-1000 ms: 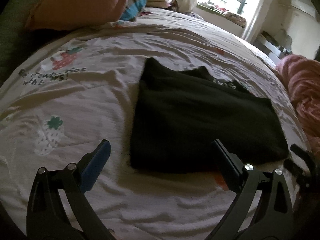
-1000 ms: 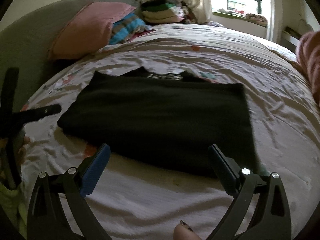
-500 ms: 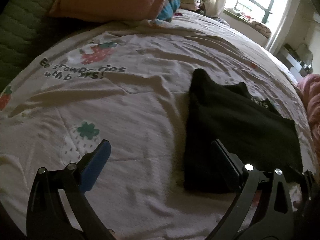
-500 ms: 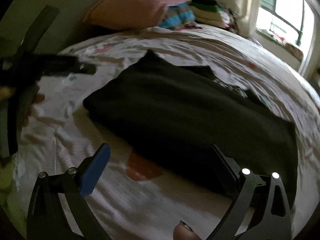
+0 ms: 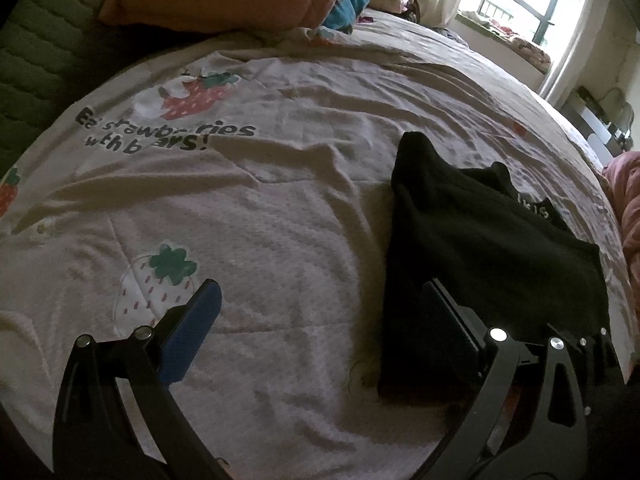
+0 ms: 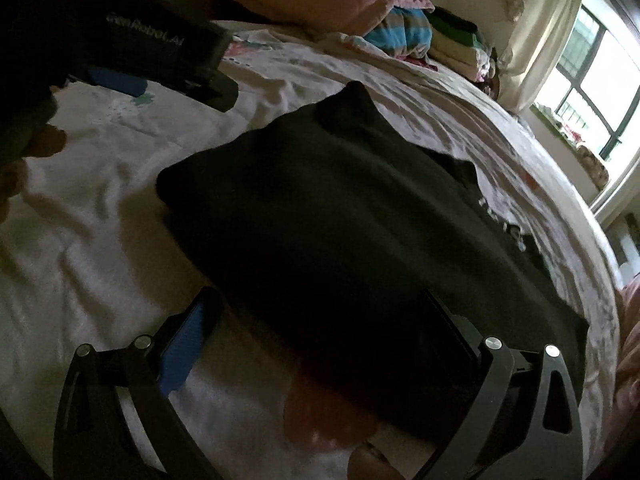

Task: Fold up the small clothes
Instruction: 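Grasp the side edge of the black shirt with both tools, then lift the grasped edge with both tools and fold it over the shirt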

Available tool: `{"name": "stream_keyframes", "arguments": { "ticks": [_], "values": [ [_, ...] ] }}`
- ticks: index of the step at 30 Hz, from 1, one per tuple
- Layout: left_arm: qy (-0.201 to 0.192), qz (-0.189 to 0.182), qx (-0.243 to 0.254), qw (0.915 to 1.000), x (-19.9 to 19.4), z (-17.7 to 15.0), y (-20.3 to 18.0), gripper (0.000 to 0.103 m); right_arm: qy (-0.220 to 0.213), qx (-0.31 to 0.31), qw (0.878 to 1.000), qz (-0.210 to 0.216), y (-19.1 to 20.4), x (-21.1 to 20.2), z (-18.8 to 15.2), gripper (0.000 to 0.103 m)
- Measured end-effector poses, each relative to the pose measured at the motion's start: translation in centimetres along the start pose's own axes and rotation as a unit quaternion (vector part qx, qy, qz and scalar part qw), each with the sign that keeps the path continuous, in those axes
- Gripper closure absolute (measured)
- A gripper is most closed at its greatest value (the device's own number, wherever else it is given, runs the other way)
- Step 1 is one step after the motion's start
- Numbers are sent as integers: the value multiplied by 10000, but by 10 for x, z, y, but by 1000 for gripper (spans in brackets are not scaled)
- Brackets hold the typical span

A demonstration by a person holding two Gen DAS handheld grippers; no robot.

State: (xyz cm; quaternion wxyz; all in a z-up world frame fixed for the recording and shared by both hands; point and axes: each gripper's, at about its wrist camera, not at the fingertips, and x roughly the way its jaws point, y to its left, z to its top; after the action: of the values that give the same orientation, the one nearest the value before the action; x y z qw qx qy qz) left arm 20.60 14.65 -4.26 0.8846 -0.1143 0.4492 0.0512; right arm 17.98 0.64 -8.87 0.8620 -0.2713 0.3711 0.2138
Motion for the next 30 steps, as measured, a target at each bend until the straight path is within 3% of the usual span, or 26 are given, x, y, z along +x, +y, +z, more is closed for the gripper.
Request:
{"name": "stream_keyframes", "arguments": {
  "ticks": [11, 12, 13, 15, 19, 23, 28, 30],
  "values": [
    [84, -52, -196, 9998, 15, 30, 2, 10, -209, -23, 9989, -414, 2, 27, 30, 6],
    [105, -69, -203, 9997, 17, 34, 1, 10, -300, 35, 9987, -421, -1, 25, 31, 15],
    [129, -102, -217, 9996, 19, 37, 0, 10, -367, 67, 9986, -385, -3, 22, 30, 30],
    [240, -214, -271, 9991, 27, 43, -3, 10, -630, 154, 9973, -358, -8, 10, 28, 41],
    [549, -656, -389, 9956, 40, 50, -15, 10, -1139, 217, 9930, -231, -16, -15, 22, 86],
    [760, -1131, -546, 9892, 50, 52, -31, 10, -1297, 86, 9910, -332, -17, -23, 18, 88],
    [825, -1315, -344, 9873, 54, 50, -57, 10, -1403, 40, 9891, -450, -20, -32, 13, 90],
    [859, -1330, -268, 9870, 55, 48, -65, 22, -1450, 162, 9884, -413, -25, -36, 9, 90]
  ]
}}
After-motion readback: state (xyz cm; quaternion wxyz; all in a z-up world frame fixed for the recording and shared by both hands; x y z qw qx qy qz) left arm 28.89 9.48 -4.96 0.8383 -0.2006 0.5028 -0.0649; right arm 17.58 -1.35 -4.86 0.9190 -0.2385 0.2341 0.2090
